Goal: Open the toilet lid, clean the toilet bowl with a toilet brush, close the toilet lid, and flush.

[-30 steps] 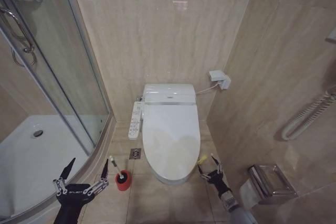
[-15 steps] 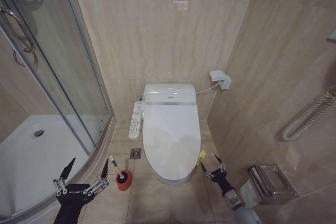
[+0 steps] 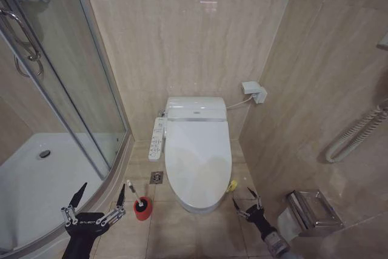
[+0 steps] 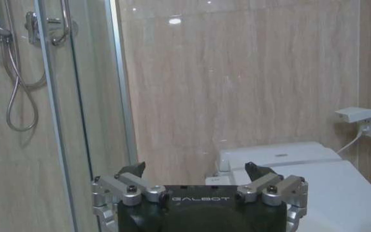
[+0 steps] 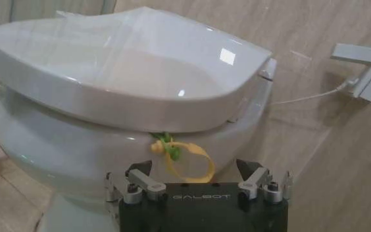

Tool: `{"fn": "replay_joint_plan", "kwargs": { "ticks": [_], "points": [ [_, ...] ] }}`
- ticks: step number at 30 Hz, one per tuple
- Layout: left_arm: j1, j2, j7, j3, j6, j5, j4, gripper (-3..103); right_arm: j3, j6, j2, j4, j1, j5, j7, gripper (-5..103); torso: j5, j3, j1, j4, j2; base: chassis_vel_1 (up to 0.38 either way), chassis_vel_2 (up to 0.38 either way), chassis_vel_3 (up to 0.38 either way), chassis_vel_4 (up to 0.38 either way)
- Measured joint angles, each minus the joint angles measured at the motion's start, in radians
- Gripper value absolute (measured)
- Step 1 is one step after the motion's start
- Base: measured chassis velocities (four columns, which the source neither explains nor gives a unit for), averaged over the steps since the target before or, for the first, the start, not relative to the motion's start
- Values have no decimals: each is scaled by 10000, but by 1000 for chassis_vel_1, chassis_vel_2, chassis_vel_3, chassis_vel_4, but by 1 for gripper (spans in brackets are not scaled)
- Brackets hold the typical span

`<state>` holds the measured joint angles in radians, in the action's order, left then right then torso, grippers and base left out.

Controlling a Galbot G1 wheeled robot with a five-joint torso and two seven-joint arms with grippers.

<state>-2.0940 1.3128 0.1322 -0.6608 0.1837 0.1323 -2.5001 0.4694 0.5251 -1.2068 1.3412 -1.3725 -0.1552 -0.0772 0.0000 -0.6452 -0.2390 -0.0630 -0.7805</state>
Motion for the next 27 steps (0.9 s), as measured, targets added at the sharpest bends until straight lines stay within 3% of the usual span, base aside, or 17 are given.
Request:
{"fn": "replay_joint_plan", "kwargs": {
  "ticks": [27],
  "points": [
    [0,0,0,0,0,0,0,100,203,-65,-83,-129,524,-327,320,88,-1,0,0,0,0,0,0,0,0]
  ]
}}
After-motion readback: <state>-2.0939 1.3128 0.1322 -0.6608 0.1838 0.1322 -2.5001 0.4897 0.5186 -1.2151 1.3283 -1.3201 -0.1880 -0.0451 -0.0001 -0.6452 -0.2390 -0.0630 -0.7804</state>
